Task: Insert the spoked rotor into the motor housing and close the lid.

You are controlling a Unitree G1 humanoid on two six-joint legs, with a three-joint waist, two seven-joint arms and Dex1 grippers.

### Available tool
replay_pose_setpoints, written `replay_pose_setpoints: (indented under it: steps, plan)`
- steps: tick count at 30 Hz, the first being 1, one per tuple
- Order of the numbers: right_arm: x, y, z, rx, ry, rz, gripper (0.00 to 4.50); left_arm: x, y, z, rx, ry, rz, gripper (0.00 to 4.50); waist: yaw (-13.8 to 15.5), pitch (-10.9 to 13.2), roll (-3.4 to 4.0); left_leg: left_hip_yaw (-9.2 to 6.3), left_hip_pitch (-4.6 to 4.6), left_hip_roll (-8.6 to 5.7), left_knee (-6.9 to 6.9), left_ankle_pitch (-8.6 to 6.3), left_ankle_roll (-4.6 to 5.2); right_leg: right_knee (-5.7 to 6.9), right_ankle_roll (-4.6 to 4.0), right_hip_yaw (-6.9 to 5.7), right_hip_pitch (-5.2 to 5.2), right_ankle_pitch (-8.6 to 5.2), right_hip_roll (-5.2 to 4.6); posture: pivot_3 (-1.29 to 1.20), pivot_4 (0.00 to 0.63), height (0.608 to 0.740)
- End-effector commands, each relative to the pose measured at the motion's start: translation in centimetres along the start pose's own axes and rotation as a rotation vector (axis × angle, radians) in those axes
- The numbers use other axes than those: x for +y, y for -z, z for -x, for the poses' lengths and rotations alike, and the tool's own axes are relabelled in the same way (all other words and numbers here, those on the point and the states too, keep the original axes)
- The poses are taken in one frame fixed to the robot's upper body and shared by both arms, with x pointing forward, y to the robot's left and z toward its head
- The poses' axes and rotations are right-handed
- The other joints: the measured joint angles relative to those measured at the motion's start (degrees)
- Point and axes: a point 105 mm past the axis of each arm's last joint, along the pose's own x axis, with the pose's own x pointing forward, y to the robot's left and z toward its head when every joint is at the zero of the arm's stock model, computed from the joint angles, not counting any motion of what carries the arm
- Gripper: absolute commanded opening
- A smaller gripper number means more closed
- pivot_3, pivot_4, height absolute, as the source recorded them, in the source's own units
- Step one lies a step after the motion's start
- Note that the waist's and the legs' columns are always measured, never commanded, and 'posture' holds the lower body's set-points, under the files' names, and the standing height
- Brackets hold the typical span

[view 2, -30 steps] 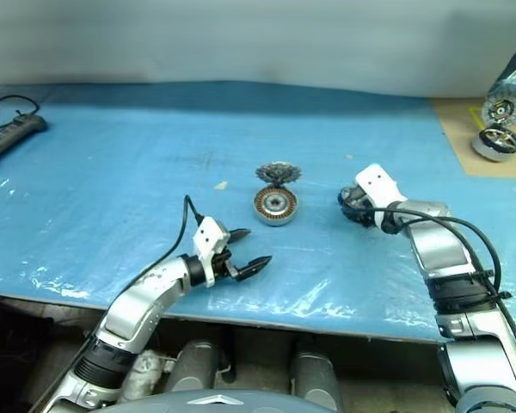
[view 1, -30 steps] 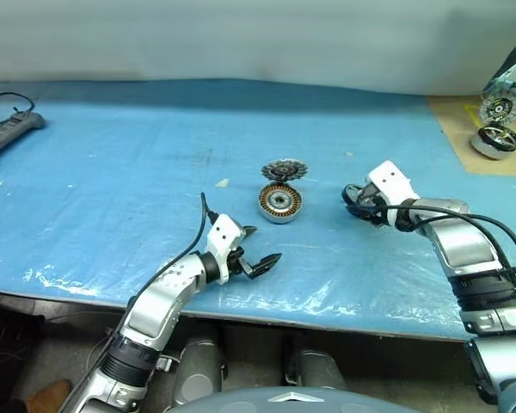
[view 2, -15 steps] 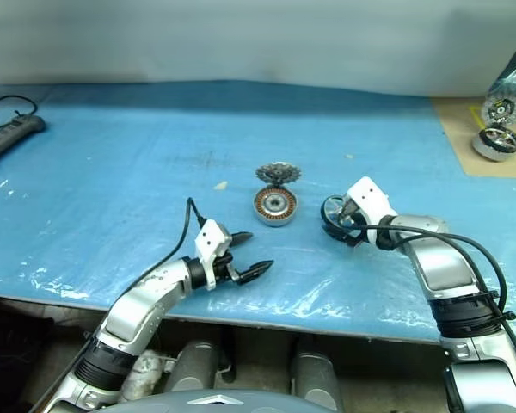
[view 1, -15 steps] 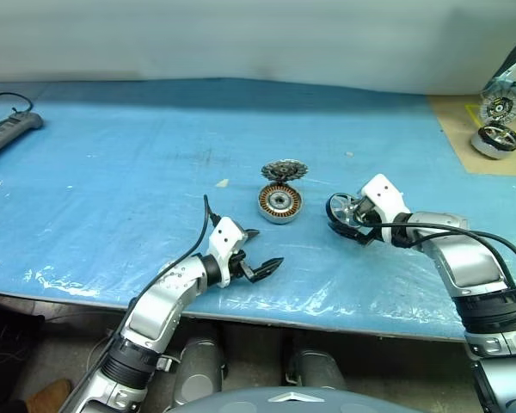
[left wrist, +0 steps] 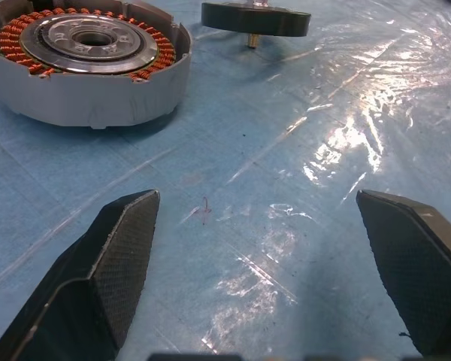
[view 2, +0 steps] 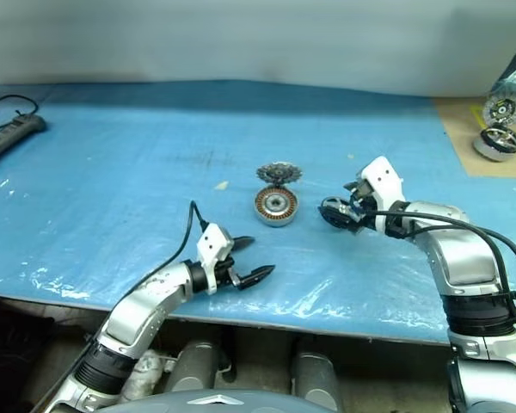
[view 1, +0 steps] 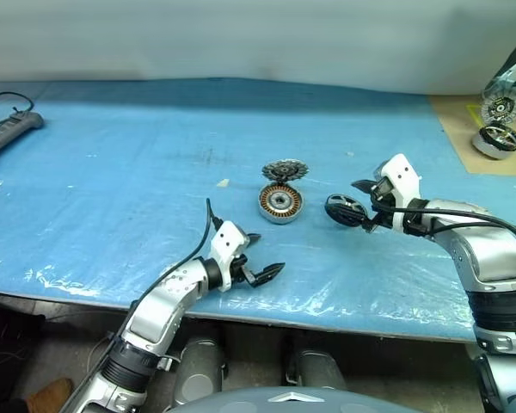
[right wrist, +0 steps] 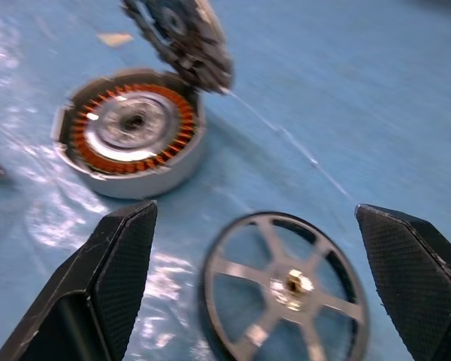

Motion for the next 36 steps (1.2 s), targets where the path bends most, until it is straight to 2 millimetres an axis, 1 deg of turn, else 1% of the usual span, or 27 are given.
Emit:
replay_pose_setpoints:
  steps: [1,7,10,12,15,17,20,21,22,24,26,27,30,32,35,36]
  plan:
    - [-1.7,0.2,0.6,0.056,0.060,0.130,4.47,-0.6,-1.1,0.0,-0.035,0.020,-0.041,4.50,0.1,0.0,0.00,0.00,0.00,0.00,0.00,0.00,0.00,0.00,0.00,0.00,0.00,0.00,0.00,0.00,0.150,0.740]
    - [-0.7,0.7,0.0,0.089,-0.017,0.215,4.47,-0.7,-1.0,0.0,-0.032,0.021,-0.046,4.50,-0.2,0.0,0.03,0.00,-0.02,0.02,-0.03,-0.01,0.02,-0.02,0.00,-0.01,-0.04,0.00,0.00,0.00,0.150,0.740]
    - [-0.1,-0.1,-0.5,0.065,-0.047,0.246,4.47,-0.7,-1.0,0.0,-0.031,0.017,-0.048,4.50,-0.1,0.0,0.05,0.00,-0.02,0.01,-0.01,-0.01,0.03,-0.01,0.00,-0.01,-0.03,0.00,0.00,0.00,0.150,0.740]
    - [0.0,-0.2,-0.6,0.069,-0.048,0.260,4.47,-0.8,-0.9,0.0,-0.030,0.017,-0.046,4.50,-0.1,0.0,0.05,0.00,-0.03,0.01,0.03,-0.02,0.04,-0.01,0.00,-0.01,-0.01,0.00,0.00,0.00,0.150,0.740]
    - [0.0,1.0,-0.9,0.122,-0.059,0.284,4.47,-0.9,-0.8,0.0,-0.029,0.013,-0.045,4.50,-0.1,0.0,0.05,0.00,-0.02,0.01,0.03,-0.02,0.05,-0.01,0.00,-0.01,0.01,0.00,0.00,0.00,0.150,0.740]
    - [0.0,1.3,-0.9,0.136,-0.060,0.297,4.47,-1.0,-0.8,0.0,-0.030,0.008,-0.043,4.50,-0.1,0.0,0.05,-0.01,-0.03,0.01,0.03,-0.03,0.06,-0.02,0.00,-0.01,0.00,0.00,0.00,0.00,0.150,0.740]
    - [-0.1,1.6,-0.8,0.152,-0.063,0.290,3.87,-0.9,-0.7,0.0,-0.029,-0.002,-0.040,4.50,-0.1,0.0,0.05,0.00,-0.08,0.01,0.03,-0.04,0.07,-0.02,0.00,-0.01,-0.03,0.00,0.00,0.00,0.150,0.740]
    - [-0.1,1.9,-0.8,0.160,-0.067,0.287,3.56,-0.9,-0.7,0.0,-0.030,-0.004,-0.039,4.50,-0.1,0.0,0.05,0.00,-0.07,0.01,0.03,-0.04,0.07,-0.02,0.00,-0.01,-0.03,0.00,0.00,0.00,0.150,0.740]
    - [-0.1,2.1,-0.8,0.165,-0.069,0.287,3.14,-0.8,-0.7,0.0,-0.029,-0.005,-0.038,4.50,-0.1,0.0,0.05,0.00,-0.07,0.01,0.03,-0.04,0.07,-0.01,0.00,-0.01,-0.03,0.00,0.00,0.00,0.150,0.740]
    - [-0.1,2.4,-0.9,0.174,-0.066,0.274,2.51,-0.8,-0.7,0.0,-0.029,-0.006,-0.038,4.50,-0.1,0.0,0.05,0.00,-0.06,0.02,0.03,-0.04,0.07,-0.01,0.00,-0.01,-0.02,0.00,0.00,0.00,0.150,0.740]
    - [-0.1,2.5,-1.0,0.168,-0.064,0.254,2.51,-0.8,-0.6,0.0,-0.028,-0.006,-0.038,4.50,-0.1,0.0,0.05,0.00,-0.04,0.02,0.04,-0.04,0.07,-0.01,0.00,-0.01,0.00,0.00,0.00,0.00,0.150,0.740]
    - [-0.1,2.0,-1.0,0.141,-0.066,0.232,2.51,-0.8,-0.6,0.0,-0.027,-0.006,-0.041,4.50,-0.1,0.0,0.05,0.00,-0.04,0.01,0.05,-0.04,0.07,-0.01,0.00,-0.01,0.00,0.00,0.00,0.00,0.150,0.740]
    - [1.2,-0.4,-0.4,0.030,-0.142,0.161,2.51,-0.8,-0.5,0.0,-0.023,-0.005,-0.041,4.50,-0.1,0.0,0.07,-0.01,-0.05,0.01,0.06,-0.04,0.07,0.00,0.00,-0.01,0.00,0.00,0.00,0.00,0.150,0.740]
    - [1.9,-0.8,0.1,0.018,-0.180,0.174,2.51,-0.8,-0.4,0.0,-0.021,-0.004,-0.038,4.50,-0.1,0.0,0.11,0.00,-0.06,0.02,0.06,-0.04,0.08,0.00,0.00,-0.01,-0.02,0.00,0.00,0.00,0.150,0.740]
    - [1.6,-1.7,0.3,-0.010,-0.162,0.160,2.51,-0.8,-0.4,0.0,-0.020,-0.001,-0.038,4.50,0.0,0.0,0.11,0.00,-0.05,0.04,0.04,-0.04,0.08,0.00,0.00,-0.03,-0.02,0.00,0.00,0.00,0.150,0.740]
    - [1.3,-2.1,0.3,-0.023,-0.143,0.160,2.51,-0.8,-0.4,0.0,-0.020,0.002,-0.040,4.50,0.0,0.0,0.11,-0.01,-0.05,0.03,0.04,-0.04,0.08,0.00,0.00,-0.02,-0.01,0.00,0.00,0.00,0.150,0.740]
